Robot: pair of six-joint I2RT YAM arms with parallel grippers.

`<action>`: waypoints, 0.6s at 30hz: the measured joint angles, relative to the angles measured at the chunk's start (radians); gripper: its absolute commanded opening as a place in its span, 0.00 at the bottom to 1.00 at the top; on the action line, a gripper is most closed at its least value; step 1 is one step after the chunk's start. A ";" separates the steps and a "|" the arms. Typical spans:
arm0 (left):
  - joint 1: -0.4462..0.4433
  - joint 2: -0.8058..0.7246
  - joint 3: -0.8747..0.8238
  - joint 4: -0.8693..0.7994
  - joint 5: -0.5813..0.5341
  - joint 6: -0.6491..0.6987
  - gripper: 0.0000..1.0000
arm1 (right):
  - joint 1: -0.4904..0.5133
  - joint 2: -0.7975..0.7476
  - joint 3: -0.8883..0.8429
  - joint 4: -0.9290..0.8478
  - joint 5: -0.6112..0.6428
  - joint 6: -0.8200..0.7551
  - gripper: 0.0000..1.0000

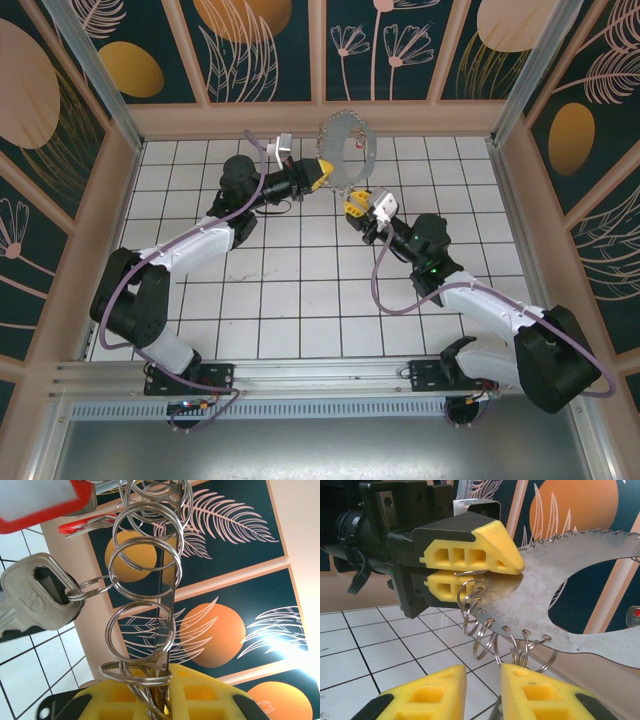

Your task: Put the keys on the keyring

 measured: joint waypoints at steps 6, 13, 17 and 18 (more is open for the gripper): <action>0.000 0.000 0.000 0.000 -0.003 0.000 0.00 | 0.000 0.000 0.000 0.000 0.008 -0.001 0.23; 0.000 0.000 0.000 0.000 -0.003 0.000 0.00 | 0.000 0.000 0.000 0.000 0.011 -0.018 0.18; 0.000 0.000 0.000 0.000 -0.003 0.000 0.00 | 0.000 0.000 0.000 0.000 0.012 -0.019 0.20; 0.000 0.000 0.000 0.000 -0.003 0.000 0.00 | 0.000 0.000 0.000 0.000 0.012 -0.021 0.21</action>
